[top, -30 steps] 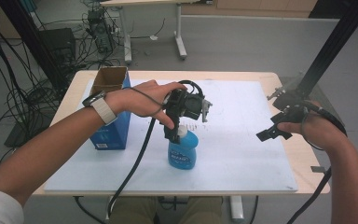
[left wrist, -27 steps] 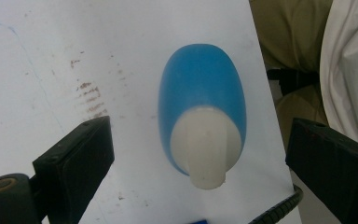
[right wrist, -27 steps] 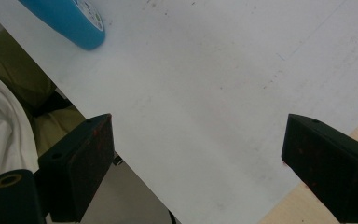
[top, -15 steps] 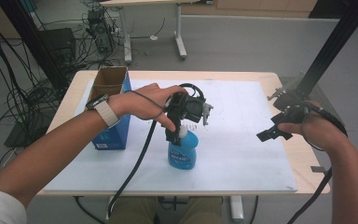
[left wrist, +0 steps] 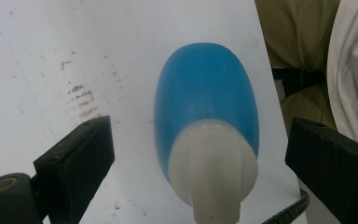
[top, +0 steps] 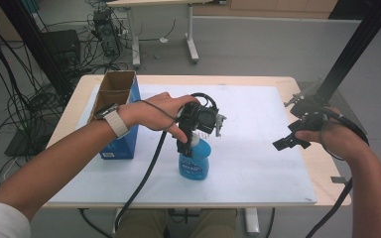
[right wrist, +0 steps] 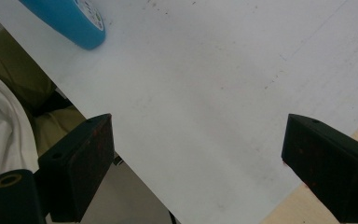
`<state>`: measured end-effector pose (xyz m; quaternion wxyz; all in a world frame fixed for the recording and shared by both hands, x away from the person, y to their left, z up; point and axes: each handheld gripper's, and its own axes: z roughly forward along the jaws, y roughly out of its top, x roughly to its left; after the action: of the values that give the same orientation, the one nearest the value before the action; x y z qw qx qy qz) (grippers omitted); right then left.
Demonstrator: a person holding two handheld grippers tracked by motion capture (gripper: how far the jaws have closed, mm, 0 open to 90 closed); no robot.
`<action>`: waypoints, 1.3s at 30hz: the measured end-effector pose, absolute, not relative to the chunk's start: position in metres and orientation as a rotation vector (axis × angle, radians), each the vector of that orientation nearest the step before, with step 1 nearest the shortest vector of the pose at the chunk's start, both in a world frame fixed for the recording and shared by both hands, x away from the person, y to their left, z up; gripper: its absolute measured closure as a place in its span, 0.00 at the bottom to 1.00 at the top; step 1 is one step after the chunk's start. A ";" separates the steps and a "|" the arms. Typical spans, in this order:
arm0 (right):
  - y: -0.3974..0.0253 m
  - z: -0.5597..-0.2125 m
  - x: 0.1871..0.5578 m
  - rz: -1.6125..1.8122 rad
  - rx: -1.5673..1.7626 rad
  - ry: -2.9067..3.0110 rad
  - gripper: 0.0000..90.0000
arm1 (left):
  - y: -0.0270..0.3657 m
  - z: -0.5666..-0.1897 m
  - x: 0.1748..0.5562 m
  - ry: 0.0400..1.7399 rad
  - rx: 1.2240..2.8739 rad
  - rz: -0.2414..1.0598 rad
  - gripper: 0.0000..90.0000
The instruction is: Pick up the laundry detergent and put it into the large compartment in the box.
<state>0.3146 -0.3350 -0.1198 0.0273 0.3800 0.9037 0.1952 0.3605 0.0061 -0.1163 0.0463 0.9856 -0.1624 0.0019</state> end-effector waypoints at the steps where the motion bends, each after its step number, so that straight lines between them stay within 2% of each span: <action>1: -0.335 -0.120 0.315 0.603 1.173 2.791 0.10 | 0.006 -0.117 0.360 -0.496 3.008 0.007 0.09; 39: -0.334 -0.119 0.315 0.602 1.168 2.791 0.10 | 0.012 -0.121 0.361 -0.477 3.003 0.011 0.10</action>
<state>0.3153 -0.3338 -0.1192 0.0283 0.3783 0.9045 0.1950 0.3609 0.0123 -0.1213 0.0503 0.9864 -0.1566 0.0036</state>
